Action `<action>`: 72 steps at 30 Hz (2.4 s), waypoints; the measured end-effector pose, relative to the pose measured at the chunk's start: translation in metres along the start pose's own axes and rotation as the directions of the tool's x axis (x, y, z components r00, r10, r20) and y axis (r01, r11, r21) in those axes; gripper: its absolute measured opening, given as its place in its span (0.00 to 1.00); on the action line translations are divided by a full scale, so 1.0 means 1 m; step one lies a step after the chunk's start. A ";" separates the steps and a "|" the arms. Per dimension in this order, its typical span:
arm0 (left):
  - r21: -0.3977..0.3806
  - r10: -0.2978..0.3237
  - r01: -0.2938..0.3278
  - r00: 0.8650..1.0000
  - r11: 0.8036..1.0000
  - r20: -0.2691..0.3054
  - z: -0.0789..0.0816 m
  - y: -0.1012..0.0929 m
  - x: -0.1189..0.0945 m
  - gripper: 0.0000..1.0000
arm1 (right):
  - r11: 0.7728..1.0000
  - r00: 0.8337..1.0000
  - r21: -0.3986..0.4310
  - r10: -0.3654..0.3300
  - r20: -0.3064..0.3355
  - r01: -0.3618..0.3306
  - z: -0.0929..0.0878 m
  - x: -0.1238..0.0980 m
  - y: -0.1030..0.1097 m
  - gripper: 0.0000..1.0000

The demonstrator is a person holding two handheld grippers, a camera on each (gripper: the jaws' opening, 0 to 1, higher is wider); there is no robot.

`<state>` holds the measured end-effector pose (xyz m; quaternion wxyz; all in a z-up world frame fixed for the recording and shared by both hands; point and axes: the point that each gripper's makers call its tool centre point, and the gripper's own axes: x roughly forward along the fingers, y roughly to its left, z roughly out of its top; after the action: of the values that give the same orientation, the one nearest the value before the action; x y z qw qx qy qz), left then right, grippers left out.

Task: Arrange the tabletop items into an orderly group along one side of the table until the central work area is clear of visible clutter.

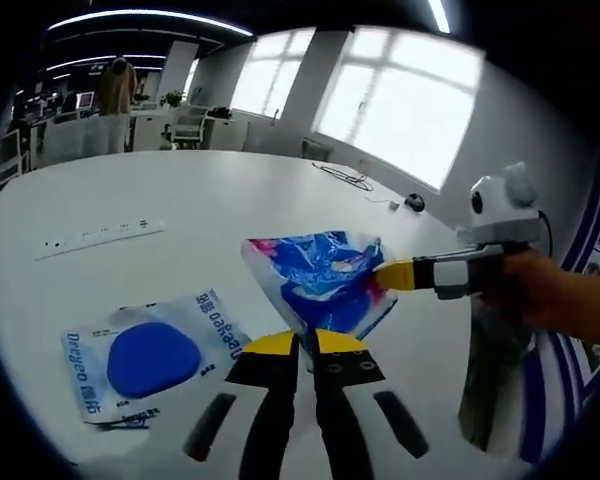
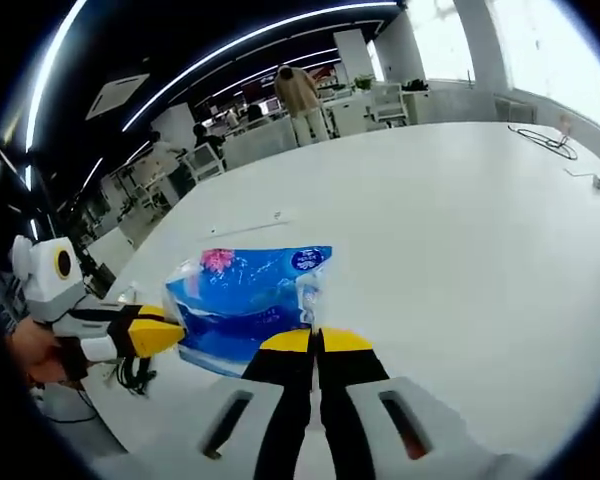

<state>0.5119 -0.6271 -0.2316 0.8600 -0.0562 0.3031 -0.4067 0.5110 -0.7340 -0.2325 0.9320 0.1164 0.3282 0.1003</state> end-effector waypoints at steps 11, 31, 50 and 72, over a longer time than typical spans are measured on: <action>-0.039 0.042 -0.044 0.998 0.998 -0.055 -0.015 0.003 0.036 0.02 | 1.000 1.000 0.015 -0.014 -0.028 0.014 -0.011 0.019 -0.033 0.00; -0.260 0.190 -0.211 0.976 0.942 -0.102 -0.032 0.035 0.070 0.01 | 1.000 0.997 0.003 0.003 -0.080 -0.003 -0.024 0.065 -0.055 0.00; -0.308 0.216 -0.244 0.969 0.920 -0.123 -0.037 0.046 0.074 0.02 | 0.999 0.995 0.041 0.009 -0.099 -0.005 -0.033 0.089 -0.059 0.00; -0.344 0.217 -0.249 0.968 0.905 -0.129 -0.040 0.048 0.076 0.05 | 0.997 0.994 0.060 -0.034 -0.102 0.040 -0.039 0.097 -0.061 0.00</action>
<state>0.5587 -0.6454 -0.3166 0.8635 -0.1570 0.4141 -0.2412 0.5673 -0.7607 -0.3363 0.9119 0.1341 0.3798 0.0785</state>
